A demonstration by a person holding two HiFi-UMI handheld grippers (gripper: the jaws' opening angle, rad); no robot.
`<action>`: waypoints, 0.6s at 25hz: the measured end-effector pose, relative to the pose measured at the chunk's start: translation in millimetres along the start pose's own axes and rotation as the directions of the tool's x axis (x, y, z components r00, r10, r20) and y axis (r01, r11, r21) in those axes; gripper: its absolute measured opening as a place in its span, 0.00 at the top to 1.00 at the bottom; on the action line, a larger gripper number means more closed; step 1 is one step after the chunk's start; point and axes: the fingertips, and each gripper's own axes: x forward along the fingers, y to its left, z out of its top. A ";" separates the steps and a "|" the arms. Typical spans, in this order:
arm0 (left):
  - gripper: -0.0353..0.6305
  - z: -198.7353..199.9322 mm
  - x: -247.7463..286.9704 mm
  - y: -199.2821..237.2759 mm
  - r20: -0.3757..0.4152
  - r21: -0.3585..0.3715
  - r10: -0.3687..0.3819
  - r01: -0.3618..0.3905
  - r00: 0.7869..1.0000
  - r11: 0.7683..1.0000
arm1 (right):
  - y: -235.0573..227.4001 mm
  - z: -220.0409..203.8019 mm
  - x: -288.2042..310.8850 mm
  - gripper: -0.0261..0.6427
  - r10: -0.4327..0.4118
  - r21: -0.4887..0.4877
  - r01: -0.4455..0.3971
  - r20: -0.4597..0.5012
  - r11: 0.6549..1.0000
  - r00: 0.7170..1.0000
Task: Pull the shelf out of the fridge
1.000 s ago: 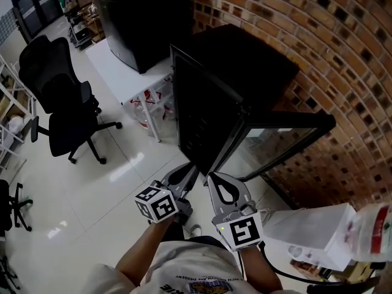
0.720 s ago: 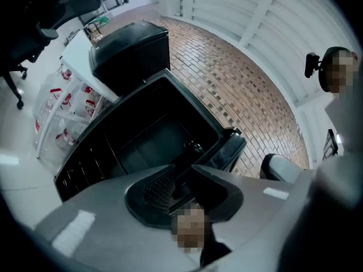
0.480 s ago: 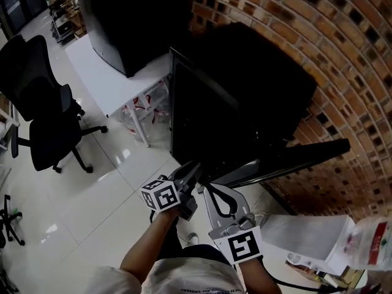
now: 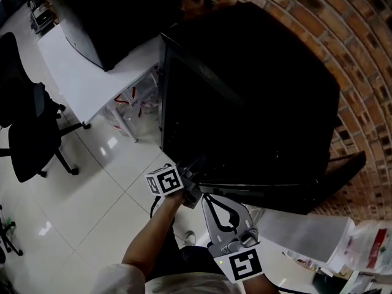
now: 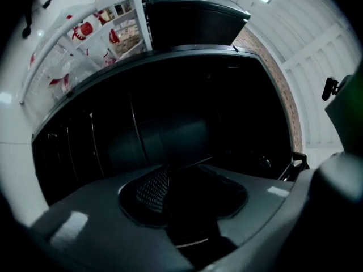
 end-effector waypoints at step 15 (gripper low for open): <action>0.71 -4.5 38.8 46.5 -0.042 -0.140 -0.019 0.013 0.999 0.990 | -28.1 -23.6 25.7 0.95 -0.070 -0.003 0.070 -0.086 0.998 0.994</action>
